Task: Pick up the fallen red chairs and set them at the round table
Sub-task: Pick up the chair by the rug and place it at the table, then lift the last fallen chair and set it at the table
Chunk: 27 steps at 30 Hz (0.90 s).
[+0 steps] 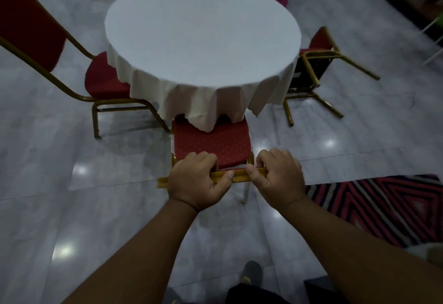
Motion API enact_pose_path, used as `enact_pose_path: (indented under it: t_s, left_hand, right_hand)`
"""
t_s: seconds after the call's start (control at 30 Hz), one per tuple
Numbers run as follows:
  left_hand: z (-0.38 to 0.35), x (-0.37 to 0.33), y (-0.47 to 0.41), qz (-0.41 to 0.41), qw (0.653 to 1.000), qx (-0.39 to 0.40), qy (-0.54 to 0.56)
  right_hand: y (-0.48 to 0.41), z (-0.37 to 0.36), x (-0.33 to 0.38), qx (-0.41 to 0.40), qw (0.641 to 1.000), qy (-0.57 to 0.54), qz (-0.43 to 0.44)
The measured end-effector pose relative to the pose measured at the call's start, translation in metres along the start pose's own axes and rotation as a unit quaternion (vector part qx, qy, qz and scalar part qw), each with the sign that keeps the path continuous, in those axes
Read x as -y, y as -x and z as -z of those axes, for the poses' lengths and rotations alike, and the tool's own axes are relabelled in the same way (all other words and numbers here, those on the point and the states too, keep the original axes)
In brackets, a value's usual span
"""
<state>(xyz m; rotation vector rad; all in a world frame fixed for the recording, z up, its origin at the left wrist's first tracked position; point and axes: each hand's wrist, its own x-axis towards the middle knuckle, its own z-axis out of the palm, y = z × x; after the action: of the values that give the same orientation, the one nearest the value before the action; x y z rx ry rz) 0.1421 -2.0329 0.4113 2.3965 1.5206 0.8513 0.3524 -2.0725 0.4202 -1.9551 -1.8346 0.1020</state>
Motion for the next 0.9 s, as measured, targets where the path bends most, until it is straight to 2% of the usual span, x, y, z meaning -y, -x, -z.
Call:
enact_pose_path:
  t_s: [0.13,0.27,0.37,0.43,0.5,0.63,0.77,0.9]
  left_hand:
    - [0.000,0.005,-0.002,-0.007,1.000,0.015,0.003]
    - [0.002,0.006,-0.001,0.011,0.998,0.052,0.023]
    - [0.008,-0.005,-0.012,0.101,0.986,0.132,0.030]
    - [0.008,-0.019,-0.031,0.189,0.957,0.216,0.038]
    - [0.001,-0.044,-0.051,0.242,0.927,0.284,0.044]
    - [-0.045,-0.124,-0.086,0.165,0.940,0.297,-0.032]
    - [-0.102,-0.195,-0.099,0.100,0.948,0.299,-0.040]
    - [-0.157,-0.255,-0.115,-0.017,0.949,0.310,-0.053]
  right_hand:
    - [0.001,0.000,0.004,0.019,0.999,0.002,-0.036]
    - [0.011,-0.001,0.003,0.028,0.995,-0.063,-0.072]
    - [0.015,0.008,-0.012,0.074,0.992,-0.101,-0.027]
    - [0.013,0.018,-0.030,0.106,0.989,-0.105,0.000]
    - [0.012,0.025,-0.056,0.136,0.986,-0.093,-0.026]
    - [0.014,0.046,-0.132,0.147,0.978,-0.025,-0.143]
    - [0.022,0.081,-0.210,0.172,0.965,0.060,-0.188]
    - [0.010,0.121,-0.281,0.148,0.950,0.101,-0.254]
